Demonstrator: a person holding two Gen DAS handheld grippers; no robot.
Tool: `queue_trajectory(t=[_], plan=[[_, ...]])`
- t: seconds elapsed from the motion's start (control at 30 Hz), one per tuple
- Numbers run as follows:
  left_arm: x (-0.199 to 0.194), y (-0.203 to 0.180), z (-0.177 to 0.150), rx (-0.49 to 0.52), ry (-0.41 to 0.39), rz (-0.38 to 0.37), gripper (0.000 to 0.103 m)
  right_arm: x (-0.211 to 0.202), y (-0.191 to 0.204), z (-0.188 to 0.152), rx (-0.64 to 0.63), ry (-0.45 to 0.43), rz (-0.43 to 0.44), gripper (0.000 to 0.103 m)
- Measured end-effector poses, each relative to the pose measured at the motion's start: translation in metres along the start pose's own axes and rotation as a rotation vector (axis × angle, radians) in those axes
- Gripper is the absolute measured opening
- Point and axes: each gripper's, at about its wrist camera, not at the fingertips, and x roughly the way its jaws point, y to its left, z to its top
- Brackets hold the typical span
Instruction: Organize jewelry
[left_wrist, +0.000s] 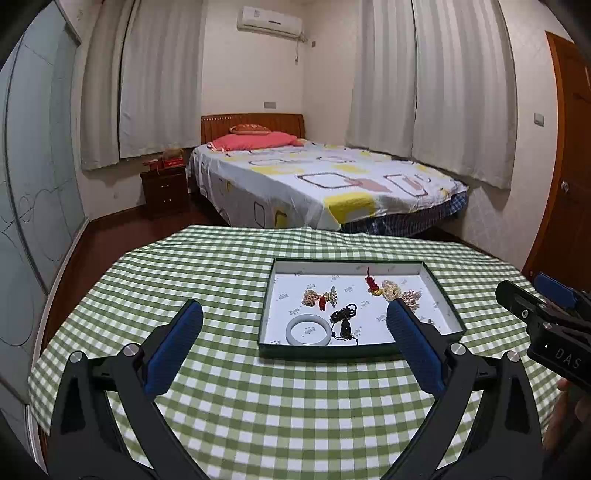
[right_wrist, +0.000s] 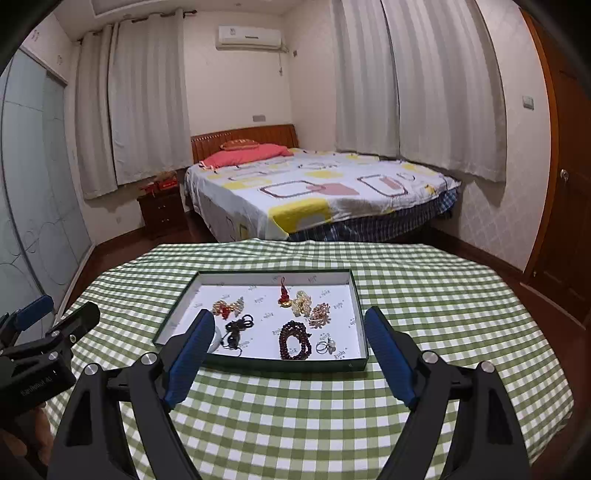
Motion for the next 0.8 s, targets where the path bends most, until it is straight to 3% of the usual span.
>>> queue_trajectory(t=[0.4, 0.8], plan=[[-0.067, 0.013, 0.005, -0.021, -0.087, -0.005, 0.098, -0.055, 0.008, 0.002, -0.035, -0.077, 0.009, 0.083], [-0.085, 0.013, 0.004, -0.015, -0.116, 0.000, 0.098, -0.077, 0.009, -0.001, -0.044, -0.123, 0.016, 0.083]])
